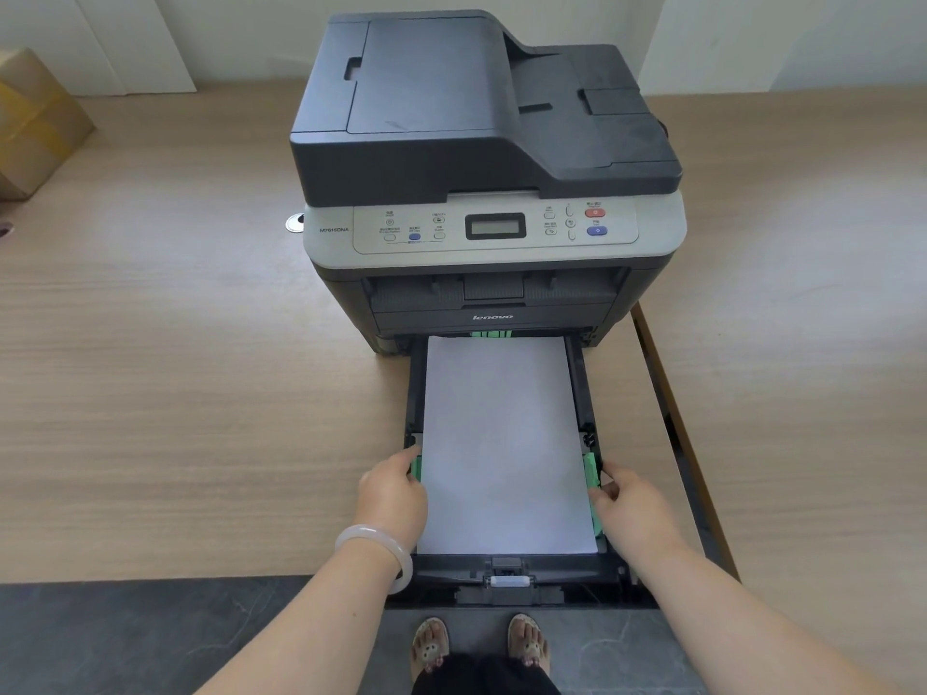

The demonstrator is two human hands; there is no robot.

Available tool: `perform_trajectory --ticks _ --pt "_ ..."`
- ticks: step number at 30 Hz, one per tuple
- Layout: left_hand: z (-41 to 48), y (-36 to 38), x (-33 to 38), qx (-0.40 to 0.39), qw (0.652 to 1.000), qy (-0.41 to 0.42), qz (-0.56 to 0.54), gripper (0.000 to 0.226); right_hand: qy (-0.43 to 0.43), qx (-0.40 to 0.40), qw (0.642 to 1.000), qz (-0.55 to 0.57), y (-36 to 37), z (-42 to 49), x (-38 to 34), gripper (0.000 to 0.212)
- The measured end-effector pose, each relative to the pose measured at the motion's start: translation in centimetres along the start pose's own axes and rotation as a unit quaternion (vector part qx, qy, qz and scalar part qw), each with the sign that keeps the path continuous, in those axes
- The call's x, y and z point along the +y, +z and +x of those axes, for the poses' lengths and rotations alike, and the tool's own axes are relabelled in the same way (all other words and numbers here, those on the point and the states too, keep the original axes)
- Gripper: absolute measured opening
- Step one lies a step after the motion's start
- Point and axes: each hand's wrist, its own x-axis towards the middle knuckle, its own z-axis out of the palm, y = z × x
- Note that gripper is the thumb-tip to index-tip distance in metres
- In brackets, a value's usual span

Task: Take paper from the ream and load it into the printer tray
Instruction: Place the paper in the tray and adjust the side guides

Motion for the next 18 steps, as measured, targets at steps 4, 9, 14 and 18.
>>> perform_trajectory --ticks 4,9,14,18 --pt "-0.3 -0.3 -1.3 0.025 0.998 -0.004 0.053 0.043 0.003 0.011 1.000 0.000 0.1 0.1 0.0 0.046" --pt "-0.8 0.7 -2.2 0.033 0.999 -0.008 0.021 0.040 0.001 0.027 1.000 0.015 0.5 0.1 0.2 0.041" --pt "-1.4 1.6 -2.5 0.020 0.998 -0.002 -0.051 0.048 0.003 0.062 0.997 0.035 1.5 -0.3 0.4 0.041" --pt "-0.2 1.4 -2.7 0.021 0.999 -0.012 -0.031 0.039 0.006 0.086 0.996 0.007 2.2 -0.6 0.5 0.048"
